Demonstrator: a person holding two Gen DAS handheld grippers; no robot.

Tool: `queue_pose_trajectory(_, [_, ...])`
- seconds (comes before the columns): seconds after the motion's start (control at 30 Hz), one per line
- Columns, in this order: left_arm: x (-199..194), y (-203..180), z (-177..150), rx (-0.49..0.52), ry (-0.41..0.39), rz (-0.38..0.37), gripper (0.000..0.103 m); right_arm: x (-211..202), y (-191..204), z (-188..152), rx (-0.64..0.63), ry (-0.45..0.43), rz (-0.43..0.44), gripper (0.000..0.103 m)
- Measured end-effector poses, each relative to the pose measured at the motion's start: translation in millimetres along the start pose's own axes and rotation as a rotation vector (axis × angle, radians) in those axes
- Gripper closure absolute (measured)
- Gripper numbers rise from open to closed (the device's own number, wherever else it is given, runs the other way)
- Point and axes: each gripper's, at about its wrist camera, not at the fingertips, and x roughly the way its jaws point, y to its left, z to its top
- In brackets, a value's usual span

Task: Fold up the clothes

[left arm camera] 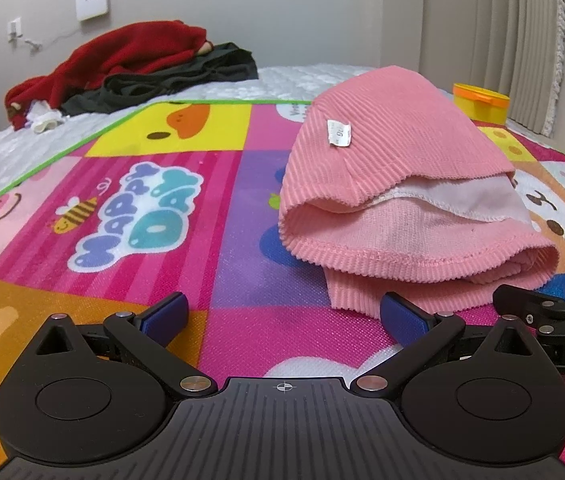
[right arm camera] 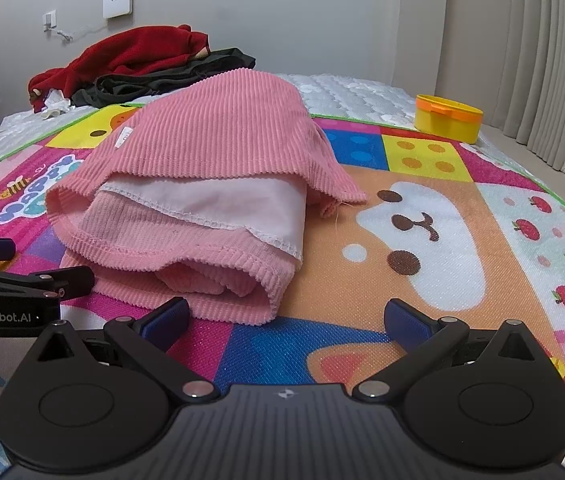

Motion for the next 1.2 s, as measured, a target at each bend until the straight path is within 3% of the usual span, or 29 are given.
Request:
queue_pose_trajectory(0.13, [0.1, 0.4, 0.1, 0.000, 0.000, 0.000, 0.000, 1.5, 4.5, 3.9, -0.081, 0.002, 0.001, 0.000])
queue_pose_trajectory(0.23, [0.2, 0.6, 0.1, 0.000, 0.000, -0.001, 0.000, 6.9, -5.4, 4.7, -0.077, -0.005, 0.072, 0.000])
queue_pose_trajectory(0.43, [0.3, 0.5, -0.1, -0.001, 0.001, -0.001, 0.000, 7.6, -7.8, 3.5, -0.063, -0.007, 0.089, 0.000])
queue_pose_trajectory(0.63, [0.6, 0.0, -0.2, 0.002, 0.001, -0.001, 0.000, 3.2, 7.9, 3.8, -0.127, -0.012, 0.013, 0.000])
queue_pose_trajectory(0.83, [0.6, 0.2, -0.3, 0.000, 0.001, -0.001, 0.000, 4.6, 18.9, 16.9, -0.174, 0.056, -0.039, 0.000])
queue_pose_trajectory(0.93, [0.9, 0.9, -0.2, 0.001, 0.001, -0.001, 0.000, 7.0, 16.5, 17.9, -0.197, 0.055, -0.013, 0.000])
queue_pose_trajectory(1.03, [0.8, 1.1, -0.2, 0.001, 0.001, -0.001, 0.000, 7.2, 7.7, 3.0, -0.204, -0.051, 0.056, 0.000])
queue_pose_trajectory(1.2, [0.7, 1.5, -0.4, 0.001, 0.000, -0.001, 0.000, 10.4, -7.8, 4.5, -0.141, -0.026, 0.153, 0.000])
